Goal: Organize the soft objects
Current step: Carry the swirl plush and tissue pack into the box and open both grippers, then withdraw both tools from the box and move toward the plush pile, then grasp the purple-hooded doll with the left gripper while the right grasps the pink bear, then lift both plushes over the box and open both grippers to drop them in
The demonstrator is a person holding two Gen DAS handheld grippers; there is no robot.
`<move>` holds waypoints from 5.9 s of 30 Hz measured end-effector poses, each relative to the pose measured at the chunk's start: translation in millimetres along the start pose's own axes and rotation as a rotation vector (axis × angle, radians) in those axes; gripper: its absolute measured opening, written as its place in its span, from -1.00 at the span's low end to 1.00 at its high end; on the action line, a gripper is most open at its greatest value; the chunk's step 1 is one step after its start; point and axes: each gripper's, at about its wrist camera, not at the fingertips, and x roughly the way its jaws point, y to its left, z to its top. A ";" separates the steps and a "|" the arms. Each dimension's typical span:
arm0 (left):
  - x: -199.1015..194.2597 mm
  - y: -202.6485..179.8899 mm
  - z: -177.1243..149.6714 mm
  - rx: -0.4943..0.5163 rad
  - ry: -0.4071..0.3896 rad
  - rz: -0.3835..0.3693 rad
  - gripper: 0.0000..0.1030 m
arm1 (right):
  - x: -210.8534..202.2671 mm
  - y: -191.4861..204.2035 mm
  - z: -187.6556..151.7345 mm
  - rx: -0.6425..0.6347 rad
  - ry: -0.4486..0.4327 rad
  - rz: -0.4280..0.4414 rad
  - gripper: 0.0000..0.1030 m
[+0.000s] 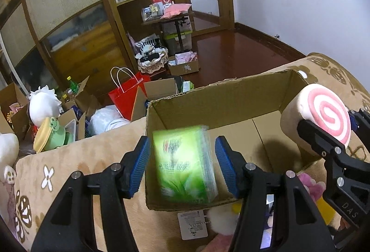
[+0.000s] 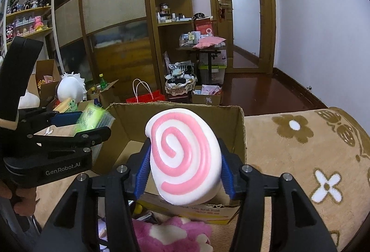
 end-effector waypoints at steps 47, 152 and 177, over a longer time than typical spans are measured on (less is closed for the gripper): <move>-112.1 15.7 -60.8 -0.075 -0.029 0.015 0.94 | -108.8 7.0 -10.1 0.093 -0.018 -0.018 1.00; -10.0 -51.4 -109.9 -0.029 0.301 -0.263 -0.04 | -25.3 -21.3 -74.1 0.251 0.266 0.103 0.19; -83.7 -9.9 -93.8 -0.106 0.089 -0.142 -0.06 | -98.2 -9.5 -32.6 0.170 0.055 0.048 -0.49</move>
